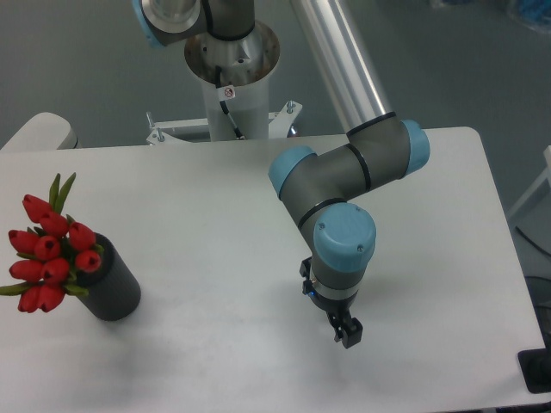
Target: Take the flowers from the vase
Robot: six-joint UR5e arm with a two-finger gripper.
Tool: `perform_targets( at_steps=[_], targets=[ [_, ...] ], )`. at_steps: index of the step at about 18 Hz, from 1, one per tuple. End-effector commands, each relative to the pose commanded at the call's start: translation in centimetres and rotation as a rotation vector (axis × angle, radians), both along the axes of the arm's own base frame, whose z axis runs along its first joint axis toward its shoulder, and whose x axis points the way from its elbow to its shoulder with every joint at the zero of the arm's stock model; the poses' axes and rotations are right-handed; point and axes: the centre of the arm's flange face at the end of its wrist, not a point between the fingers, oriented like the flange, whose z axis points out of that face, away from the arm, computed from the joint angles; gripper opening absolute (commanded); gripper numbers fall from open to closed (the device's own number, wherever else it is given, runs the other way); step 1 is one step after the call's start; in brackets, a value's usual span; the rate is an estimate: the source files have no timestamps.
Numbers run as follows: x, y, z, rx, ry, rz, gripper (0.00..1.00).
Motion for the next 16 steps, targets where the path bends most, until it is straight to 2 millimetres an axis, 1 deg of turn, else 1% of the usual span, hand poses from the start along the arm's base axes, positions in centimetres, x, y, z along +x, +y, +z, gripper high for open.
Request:
perform_targets(
  at_steps=[7, 11, 13, 14, 16],
  targets=[
    [0.0, -0.1, 0.0, 0.000, -0.002, 0.001, 1.00],
    [0.3, -0.2, -0.1, 0.003, -0.004, 0.000, 1.00],
    [0.5, -0.3, 0.4, 0.014, -0.004, 0.001, 1.00],
    [0.7, -0.4, 1.3, 0.030, -0.004, 0.015, 1.00],
    [1.5, 0.0, 2.8, 0.101, -0.049, 0.046, 1.00]
  ],
)
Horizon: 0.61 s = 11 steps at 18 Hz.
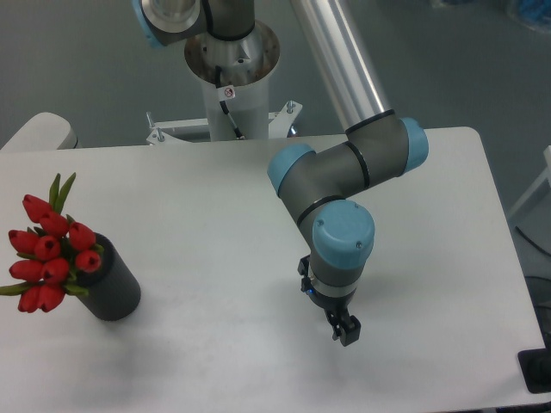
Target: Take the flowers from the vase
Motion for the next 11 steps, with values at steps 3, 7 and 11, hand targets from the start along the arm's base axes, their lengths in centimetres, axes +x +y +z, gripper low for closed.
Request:
perform_targets(
  at_steps=[3, 7, 11],
  targets=[
    [1.8, 0.8, 3.0, 0.110, -0.060, 0.054, 1.00],
    [6.0, 1.5, 5.0, 0.186, -0.126, 0.031, 1.00],
    [9.1, 0.5, 6.7, 0.246, -0.183, 0.015, 1.00]
  ],
)
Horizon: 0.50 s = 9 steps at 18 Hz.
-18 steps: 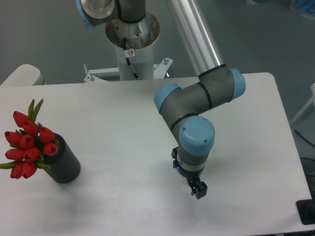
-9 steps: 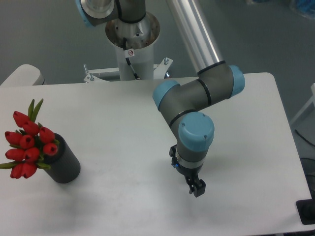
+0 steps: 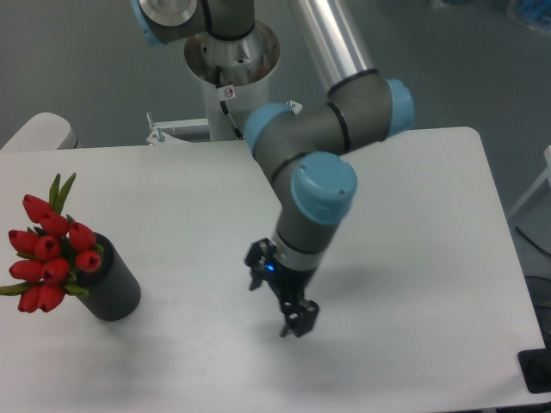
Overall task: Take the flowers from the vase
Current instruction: 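Move the open gripper toward the red tulips in the grey vase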
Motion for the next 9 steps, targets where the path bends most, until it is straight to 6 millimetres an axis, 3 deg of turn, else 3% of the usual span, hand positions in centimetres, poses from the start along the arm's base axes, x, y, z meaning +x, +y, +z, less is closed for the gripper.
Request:
perform_targets(
  at_steps=[6, 9],
  targets=[
    [3.6, -1.3, 1.6, 0.101, -0.092, -0.024, 1.00],
    [5.1, -1.4, 1.4, 0.112, -0.121, -0.038, 1.00]
  ],
)
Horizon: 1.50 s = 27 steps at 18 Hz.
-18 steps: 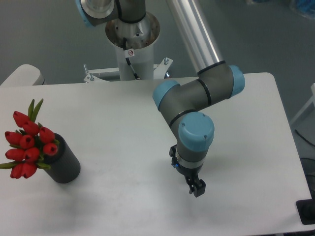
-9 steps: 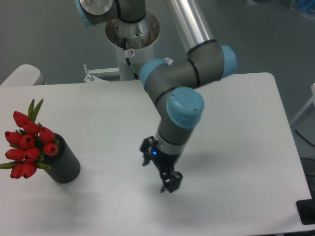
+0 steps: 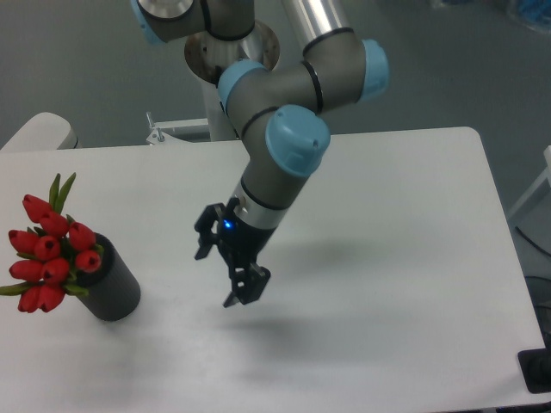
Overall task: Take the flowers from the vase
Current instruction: 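Move the open gripper toward the red tulips in the grey vase, then lower the gripper around the tulip stems and close it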
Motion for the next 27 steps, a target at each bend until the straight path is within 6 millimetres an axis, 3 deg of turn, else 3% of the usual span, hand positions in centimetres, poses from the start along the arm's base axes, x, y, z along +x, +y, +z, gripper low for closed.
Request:
perform_targets(
  at_steps=[7, 13, 20, 27],
  targets=[
    [3.3, 0.5, 0.7, 0.013, -0.051, -0.002, 1.00],
    [4.3, 0.9, 0.9, 0.056, -0.140, 0.008, 1.00],
    [8.2, 2.8, 0.1, 0.041, -0.242, 0.003, 1.00],
    [10.8, 4.2, -1.6, 0.012, -0.299, -0.020, 1.00]
  ],
)
